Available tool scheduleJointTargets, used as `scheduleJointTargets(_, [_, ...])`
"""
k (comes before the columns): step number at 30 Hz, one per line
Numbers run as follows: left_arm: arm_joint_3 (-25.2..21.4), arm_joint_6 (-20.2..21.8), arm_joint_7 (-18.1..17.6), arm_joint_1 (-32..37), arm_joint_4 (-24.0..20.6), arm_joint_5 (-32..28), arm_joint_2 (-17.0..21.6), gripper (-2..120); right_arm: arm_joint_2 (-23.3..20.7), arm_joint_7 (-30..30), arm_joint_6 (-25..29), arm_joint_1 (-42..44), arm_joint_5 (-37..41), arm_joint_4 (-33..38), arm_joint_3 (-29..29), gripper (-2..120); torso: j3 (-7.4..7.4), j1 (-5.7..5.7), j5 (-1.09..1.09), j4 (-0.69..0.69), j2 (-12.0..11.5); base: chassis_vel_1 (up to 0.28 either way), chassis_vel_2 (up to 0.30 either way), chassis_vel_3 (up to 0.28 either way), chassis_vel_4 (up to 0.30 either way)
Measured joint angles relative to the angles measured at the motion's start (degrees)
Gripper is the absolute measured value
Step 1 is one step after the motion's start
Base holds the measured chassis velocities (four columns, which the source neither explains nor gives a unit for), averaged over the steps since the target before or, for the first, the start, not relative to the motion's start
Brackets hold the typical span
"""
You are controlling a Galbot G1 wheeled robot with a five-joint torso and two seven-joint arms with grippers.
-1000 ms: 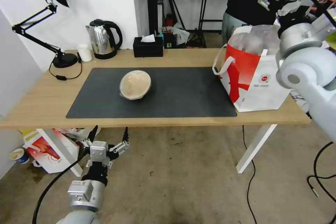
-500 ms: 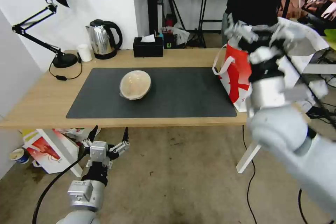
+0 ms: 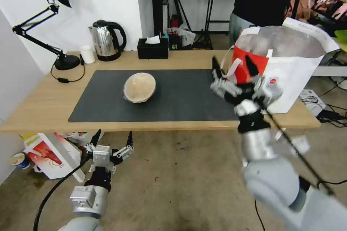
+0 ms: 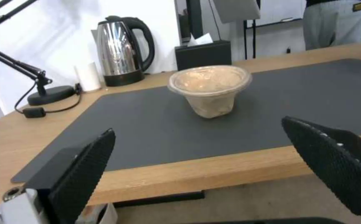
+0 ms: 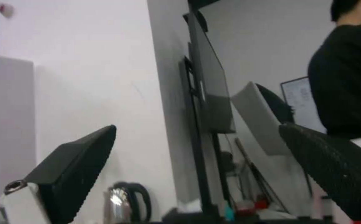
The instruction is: Pick up the trash from the table and place it into the takeout bag.
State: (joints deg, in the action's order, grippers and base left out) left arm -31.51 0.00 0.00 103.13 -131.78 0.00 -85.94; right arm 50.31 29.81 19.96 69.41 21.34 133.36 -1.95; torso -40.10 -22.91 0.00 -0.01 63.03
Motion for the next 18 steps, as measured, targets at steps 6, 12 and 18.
scheduleJointTargets(6, [0.0,0.0,0.0,0.0,0.0,0.0,0.0,100,-0.3,3.2,0.6,2.8,-4.3,-0.5,0.1,100,0.0,-0.01,0.0,0.01,0.0,0.0,0.0,0.0,0.0])
scheduleJointTargets(12, [0.0,0.0,0.0,0.0,0.0,0.0,0.0,100,-0.7,6.7,-0.5,6.7,-8.3,0.4,0.4,100,0.0,-0.01,0.0,0.0,0.0,0.0,0.0,0.0,0.0])
scheduleJointTargets(18, [0.0,0.0,0.0,0.0,0.0,0.0,0.0,100,-0.7,10.7,-0.8,11.0,-11.4,0.6,0.8,100,0.0,-0.01,0.0,0.01,0.0,0.0,0.0,0.0,0.0])
